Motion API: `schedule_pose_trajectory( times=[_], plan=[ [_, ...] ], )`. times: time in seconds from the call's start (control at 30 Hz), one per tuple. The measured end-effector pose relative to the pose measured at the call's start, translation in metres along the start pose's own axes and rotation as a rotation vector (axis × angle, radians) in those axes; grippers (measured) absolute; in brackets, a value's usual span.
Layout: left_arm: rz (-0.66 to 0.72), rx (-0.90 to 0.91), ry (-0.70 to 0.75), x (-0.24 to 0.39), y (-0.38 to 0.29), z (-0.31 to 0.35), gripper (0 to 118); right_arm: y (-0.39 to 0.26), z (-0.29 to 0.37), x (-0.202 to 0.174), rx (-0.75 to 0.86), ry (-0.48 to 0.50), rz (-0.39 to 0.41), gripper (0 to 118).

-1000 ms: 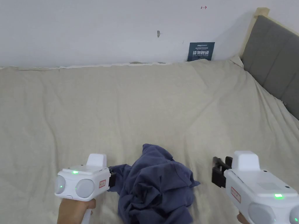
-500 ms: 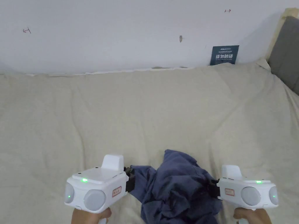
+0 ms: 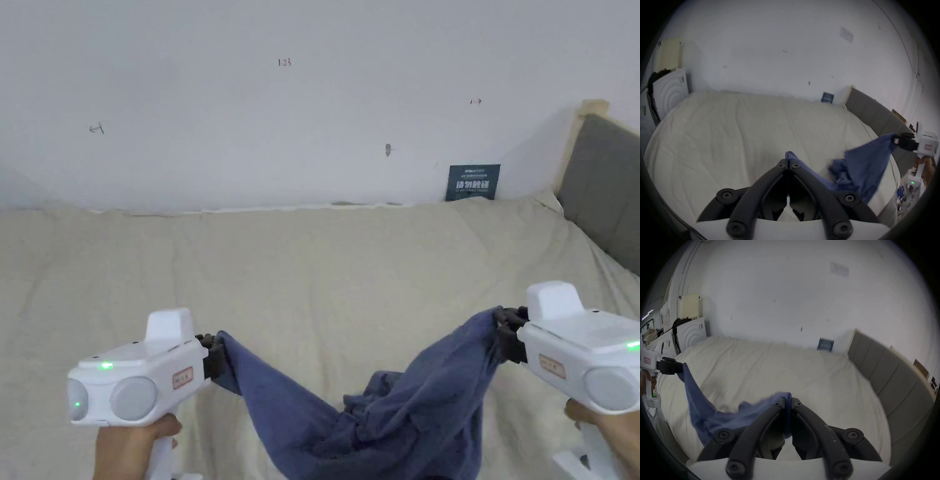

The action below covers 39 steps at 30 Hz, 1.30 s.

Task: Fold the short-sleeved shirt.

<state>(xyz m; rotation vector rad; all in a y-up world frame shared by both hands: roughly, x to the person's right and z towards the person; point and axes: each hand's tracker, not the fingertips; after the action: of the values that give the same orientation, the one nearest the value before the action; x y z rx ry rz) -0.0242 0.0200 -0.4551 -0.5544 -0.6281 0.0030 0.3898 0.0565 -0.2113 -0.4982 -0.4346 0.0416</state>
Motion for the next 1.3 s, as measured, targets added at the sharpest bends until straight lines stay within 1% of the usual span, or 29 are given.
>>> schedule_pose_trajectory(
  times=[0.03,0.07,0.13,0.3,0.4,0.53,0.67,0.8,0.9,0.97,1.13,1.2,1.3],
  plan=[
    [0.004,0.039,0.012,-0.007,0.017,0.010,1,0.018,0.008,0.006,0.032,0.001,-0.011,7],
    [0.007,0.072,0.027,-0.014,0.035,0.019,1,0.038,0.021,0.002,0.066,-0.008,-0.020,7],
    [-0.001,0.145,0.061,-0.022,0.073,0.037,1,0.075,0.030,0.010,0.126,-0.040,-0.021,7],
    [-0.078,0.279,0.138,-0.029,0.164,0.072,1,0.160,0.044,0.021,0.276,-0.113,-0.014,7],
    [-0.110,0.364,0.232,-0.032,0.214,0.083,1,0.204,0.043,0.025,0.346,-0.150,-0.016,7],
    [-0.127,0.430,0.322,-0.041,0.261,0.081,1,0.237,0.031,0.027,0.402,-0.167,-0.049,7],
    [-0.156,0.433,0.390,-0.052,0.272,0.060,1,0.240,0.008,0.025,0.426,-0.153,-0.090,7],
    [-0.117,0.380,0.384,-0.067,0.249,0.027,1,0.214,-0.026,0.015,0.401,-0.136,-0.114,7],
    [-0.125,0.284,0.405,-0.077,0.211,-0.009,1,0.179,-0.059,0.006,0.310,-0.117,-0.126,7],
    [-0.115,0.212,0.406,-0.087,0.182,-0.036,1,0.149,-0.081,0.000,0.243,-0.100,-0.156,7],
    [-0.062,0.047,0.396,-0.102,0.075,-0.083,1,0.049,-0.127,-0.013,0.047,-0.059,-0.230,7],
    [-0.030,-0.033,0.373,-0.112,0.030,-0.093,1,0.005,-0.133,-0.020,-0.027,-0.068,-0.245,7],
    [-0.016,-0.154,0.381,-0.119,-0.036,-0.093,1,-0.057,-0.131,-0.026,-0.147,-0.055,-0.265,7]
  ],
)
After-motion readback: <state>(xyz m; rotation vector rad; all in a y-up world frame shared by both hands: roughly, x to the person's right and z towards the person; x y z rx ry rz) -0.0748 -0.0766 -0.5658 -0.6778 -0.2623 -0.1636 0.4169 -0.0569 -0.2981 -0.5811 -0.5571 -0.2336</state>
